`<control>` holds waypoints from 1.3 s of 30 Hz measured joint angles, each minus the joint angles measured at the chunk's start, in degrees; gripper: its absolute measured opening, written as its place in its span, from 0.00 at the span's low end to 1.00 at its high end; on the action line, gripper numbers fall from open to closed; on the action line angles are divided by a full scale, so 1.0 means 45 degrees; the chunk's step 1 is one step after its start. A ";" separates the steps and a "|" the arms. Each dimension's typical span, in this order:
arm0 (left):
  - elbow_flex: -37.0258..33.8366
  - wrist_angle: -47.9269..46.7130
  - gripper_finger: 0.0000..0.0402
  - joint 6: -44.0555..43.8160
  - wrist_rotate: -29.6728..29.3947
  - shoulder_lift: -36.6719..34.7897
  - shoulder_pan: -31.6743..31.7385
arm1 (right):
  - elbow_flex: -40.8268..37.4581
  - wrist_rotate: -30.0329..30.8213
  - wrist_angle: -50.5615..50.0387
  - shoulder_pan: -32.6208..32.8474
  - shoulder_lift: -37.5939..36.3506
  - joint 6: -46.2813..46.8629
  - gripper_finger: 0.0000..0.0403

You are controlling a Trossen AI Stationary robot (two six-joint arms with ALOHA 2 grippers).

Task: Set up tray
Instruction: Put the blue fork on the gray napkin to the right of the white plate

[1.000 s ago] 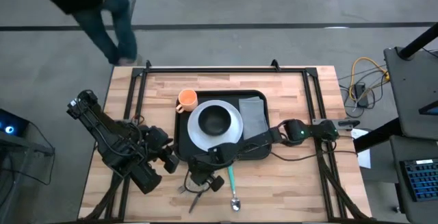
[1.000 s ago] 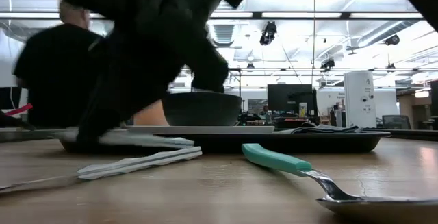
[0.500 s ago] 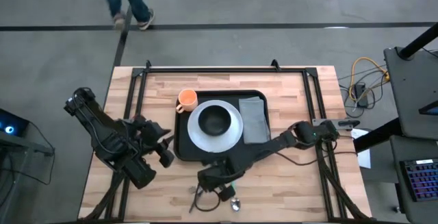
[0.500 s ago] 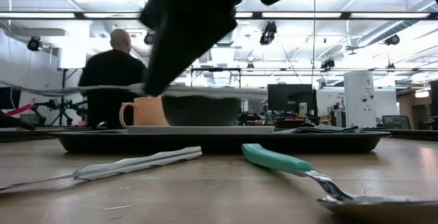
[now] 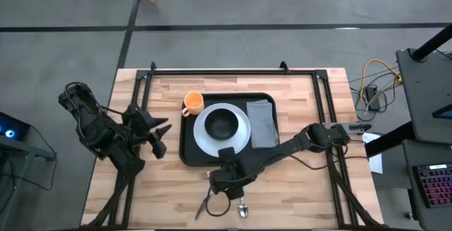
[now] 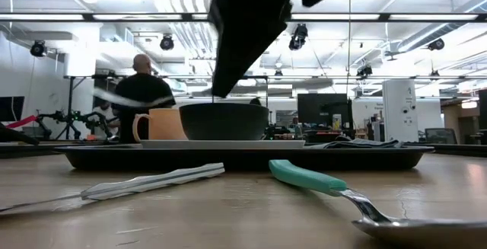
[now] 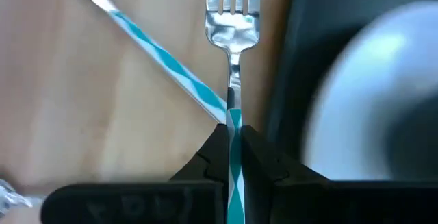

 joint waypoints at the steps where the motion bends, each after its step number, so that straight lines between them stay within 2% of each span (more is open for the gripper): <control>1: -0.0137 -0.0003 0.24 0.0000 -0.0045 -0.0164 0.0000 | -0.0116 0.0267 -0.0100 0.0001 -0.0165 0.0185 0.03; 6: -0.1115 0.0002 0.24 -0.0026 -0.0169 -0.1005 0.0000 | -0.1419 0.1440 -0.0048 -0.0136 -0.1688 0.1121 0.03; 12: -0.2377 0.0048 0.24 -0.0340 -0.0165 -0.1689 0.0000 | -0.4444 0.3201 0.0189 -0.1092 -0.5036 0.3699 0.03; 16: -0.2992 0.0249 0.24 -0.0345 -0.0160 -0.1867 0.0000 | -0.6589 0.3971 0.0338 -0.2229 -0.7261 0.5980 0.03; 23: -0.3811 0.0327 0.24 -0.0359 -0.0850 -0.1900 0.0000 | -0.9841 0.4114 0.0696 -0.4869 -1.0088 0.9564 0.03; 28: -0.4011 0.0461 0.24 -0.0393 -0.0872 -0.1900 0.0000 | -1.2012 0.3750 0.2766 -0.6213 -1.0619 1.1466 0.03; 32: -0.4027 0.0556 0.24 -0.0398 -0.0878 -0.1900 0.0000 | -1.3229 0.3145 0.5040 -0.6728 -1.0235 1.2533 0.03; 36: -0.3979 0.0596 0.24 -0.0398 -0.0874 -0.1900 0.0000 | -1.3436 0.2761 0.6139 -0.6692 -0.9301 1.3300 0.03; 39: -0.3984 0.0591 0.24 -0.0389 -0.0867 -0.1900 0.0000 | -1.2900 0.2526 0.6100 -0.6638 -0.8237 1.3501 0.03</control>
